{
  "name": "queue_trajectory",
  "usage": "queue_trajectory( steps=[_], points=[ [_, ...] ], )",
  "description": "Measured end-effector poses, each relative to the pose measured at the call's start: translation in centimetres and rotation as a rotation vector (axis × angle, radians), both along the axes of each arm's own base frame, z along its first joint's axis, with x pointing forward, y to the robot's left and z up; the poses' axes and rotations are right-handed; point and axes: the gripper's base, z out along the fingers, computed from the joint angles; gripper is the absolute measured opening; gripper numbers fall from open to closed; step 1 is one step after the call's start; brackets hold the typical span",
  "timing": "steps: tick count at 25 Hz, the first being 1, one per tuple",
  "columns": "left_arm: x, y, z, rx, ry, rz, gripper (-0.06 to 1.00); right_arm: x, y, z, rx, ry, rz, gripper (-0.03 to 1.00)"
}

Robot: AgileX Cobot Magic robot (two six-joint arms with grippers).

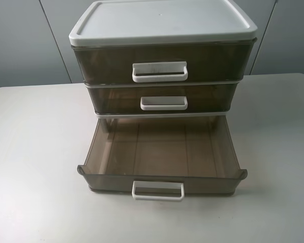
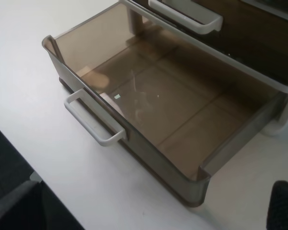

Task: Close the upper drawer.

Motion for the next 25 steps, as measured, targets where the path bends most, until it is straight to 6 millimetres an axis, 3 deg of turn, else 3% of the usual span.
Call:
queue_trajectory(
  steps=[12, 25],
  points=[
    [0.0, 0.0, 0.0, 0.000, 0.000, 0.000, 0.74, -0.8, -1.4, -0.2, 0.083, -0.031, -0.036, 0.70],
    [0.0, 0.0, 0.0, 0.000, 0.000, 0.000, 0.74, -1.5, -1.7, -0.2, 0.086, -0.041, -0.542, 0.70]
  ],
)
